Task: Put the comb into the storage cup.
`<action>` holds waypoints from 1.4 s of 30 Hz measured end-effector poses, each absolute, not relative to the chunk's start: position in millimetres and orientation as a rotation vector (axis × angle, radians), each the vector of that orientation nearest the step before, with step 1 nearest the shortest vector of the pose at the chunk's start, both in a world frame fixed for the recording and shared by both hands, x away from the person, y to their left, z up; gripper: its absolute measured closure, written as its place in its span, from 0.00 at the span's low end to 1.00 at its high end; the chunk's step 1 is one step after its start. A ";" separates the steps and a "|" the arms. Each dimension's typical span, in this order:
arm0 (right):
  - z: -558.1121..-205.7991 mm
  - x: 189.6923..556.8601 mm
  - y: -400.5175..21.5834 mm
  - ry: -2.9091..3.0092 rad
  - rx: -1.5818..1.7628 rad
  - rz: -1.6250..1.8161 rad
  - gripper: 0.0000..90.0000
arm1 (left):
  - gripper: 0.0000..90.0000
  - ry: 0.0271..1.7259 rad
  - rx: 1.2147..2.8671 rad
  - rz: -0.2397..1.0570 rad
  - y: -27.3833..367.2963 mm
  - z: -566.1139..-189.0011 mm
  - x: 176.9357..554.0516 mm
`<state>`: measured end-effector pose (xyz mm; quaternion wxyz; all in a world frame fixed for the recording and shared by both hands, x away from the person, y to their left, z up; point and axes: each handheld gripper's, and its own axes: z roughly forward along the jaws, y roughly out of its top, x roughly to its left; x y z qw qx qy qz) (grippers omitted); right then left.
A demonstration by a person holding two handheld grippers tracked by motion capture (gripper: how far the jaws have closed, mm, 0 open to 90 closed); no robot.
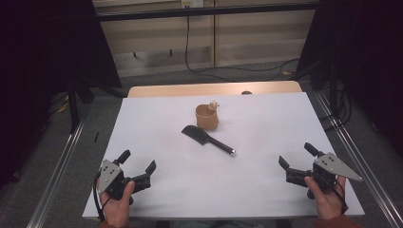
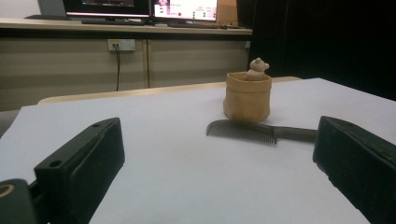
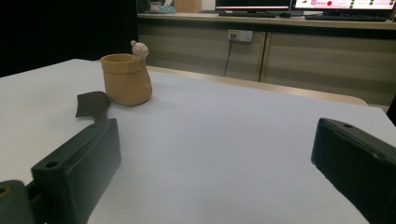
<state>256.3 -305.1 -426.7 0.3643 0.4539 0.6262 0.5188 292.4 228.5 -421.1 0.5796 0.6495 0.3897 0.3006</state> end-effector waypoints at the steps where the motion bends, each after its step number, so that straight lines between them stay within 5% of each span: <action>1: -426.8 256.4 -305.1 1.611 1.177 1.342 0.00 | 0.02 0.910 1.518 0.700 228.2 -421.2 292.3; 42: -428.5 272.1 -282.7 1.733 1.137 1.421 0.00 | 0.02 0.908 1.545 0.685 226.8 -423.9 292.5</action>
